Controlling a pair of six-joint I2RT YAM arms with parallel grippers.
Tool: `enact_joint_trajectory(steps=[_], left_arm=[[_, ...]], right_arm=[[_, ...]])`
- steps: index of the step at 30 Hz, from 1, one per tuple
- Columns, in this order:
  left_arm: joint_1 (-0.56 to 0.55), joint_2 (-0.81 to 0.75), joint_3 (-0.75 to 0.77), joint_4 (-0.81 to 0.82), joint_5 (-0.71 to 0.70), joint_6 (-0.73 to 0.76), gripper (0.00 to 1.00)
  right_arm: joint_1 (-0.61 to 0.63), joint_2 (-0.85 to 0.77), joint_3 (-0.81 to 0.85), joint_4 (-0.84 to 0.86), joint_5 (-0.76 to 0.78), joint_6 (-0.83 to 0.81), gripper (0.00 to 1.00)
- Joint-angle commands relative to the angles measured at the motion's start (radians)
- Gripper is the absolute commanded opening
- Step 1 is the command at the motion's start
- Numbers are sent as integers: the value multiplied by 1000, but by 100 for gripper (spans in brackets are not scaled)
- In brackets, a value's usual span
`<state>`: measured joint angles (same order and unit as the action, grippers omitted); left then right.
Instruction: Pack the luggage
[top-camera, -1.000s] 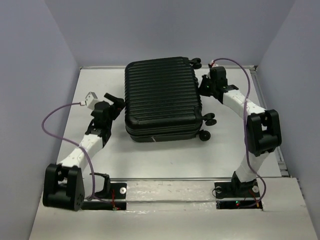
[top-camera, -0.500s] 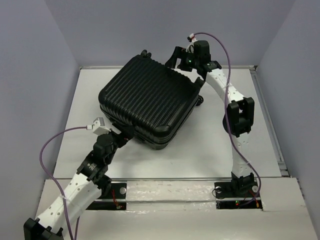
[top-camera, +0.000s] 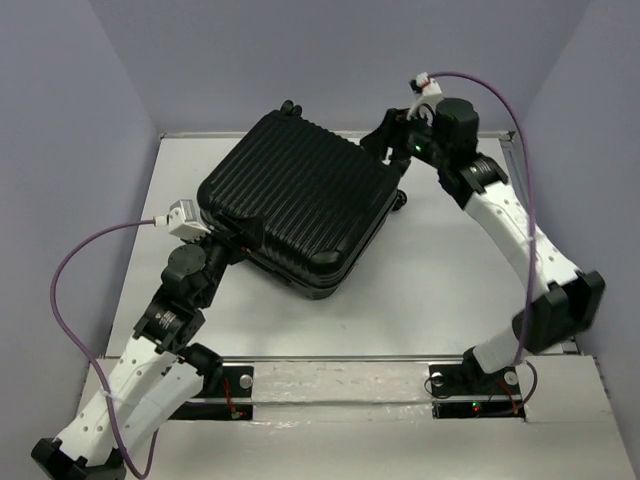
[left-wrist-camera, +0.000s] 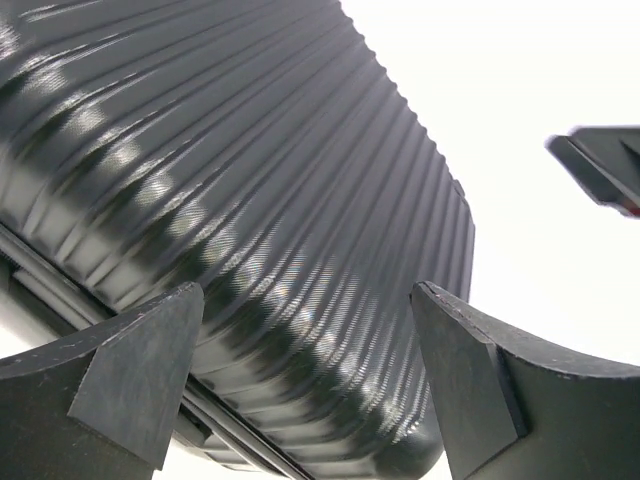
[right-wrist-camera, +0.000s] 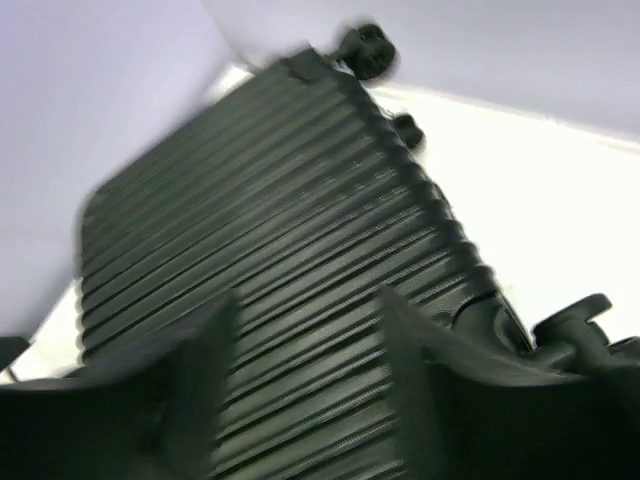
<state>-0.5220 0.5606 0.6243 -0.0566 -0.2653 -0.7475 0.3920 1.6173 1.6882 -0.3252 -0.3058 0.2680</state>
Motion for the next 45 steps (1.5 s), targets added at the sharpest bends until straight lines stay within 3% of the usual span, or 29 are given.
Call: enact_joint_trajectory(steps=[1, 2, 3, 6, 9, 10, 14, 16, 21, 22, 26, 38, 41, 45], left_arm=[[-12, 45, 64, 35, 118, 89, 94], [-35, 56, 57, 49, 139, 99, 93], [-56, 67, 51, 57, 159, 109, 92], [-183, 111, 45, 100, 115, 164, 89], [-280, 102, 55, 87, 87, 194, 84], [-295, 49, 37, 17, 93, 182, 81], [-300, -8, -41, -48, 139, 165, 75], [-309, -1, -70, -52, 182, 157, 63], [-338, 7, -126, -46, 195, 131, 48], [-345, 4, -124, -52, 189, 120, 40], [-358, 21, -115, -109, 163, 93, 29], [-369, 119, -113, -58, 149, 74, 30], [-369, 127, -117, -37, 164, 69, 30], [-369, 148, -124, 15, 175, 71, 31]], right_arm=[[1, -297, -420, 262, -70, 22, 36], [1, -438, -524, 391, -119, 67, 12], [1, -503, -626, 447, -150, 94, 7], [1, -690, -1062, 639, -259, 155, 7], [1, -744, -1225, 755, -285, 183, 7], [11, -699, -1325, 806, -302, 166, 27], [21, -613, -1366, 906, -302, 137, 48], [34, -524, -1354, 956, -291, 117, 48], [71, -366, -1300, 1057, -273, 51, 49], [71, -347, -1296, 1066, -276, 43, 50], [71, -272, -1271, 1131, -320, 27, 51], [102, -139, -1197, 1190, -394, 22, 51], [113, -116, -1196, 1227, -411, 43, 45], [133, -111, -1225, 1354, -391, 106, 25]])
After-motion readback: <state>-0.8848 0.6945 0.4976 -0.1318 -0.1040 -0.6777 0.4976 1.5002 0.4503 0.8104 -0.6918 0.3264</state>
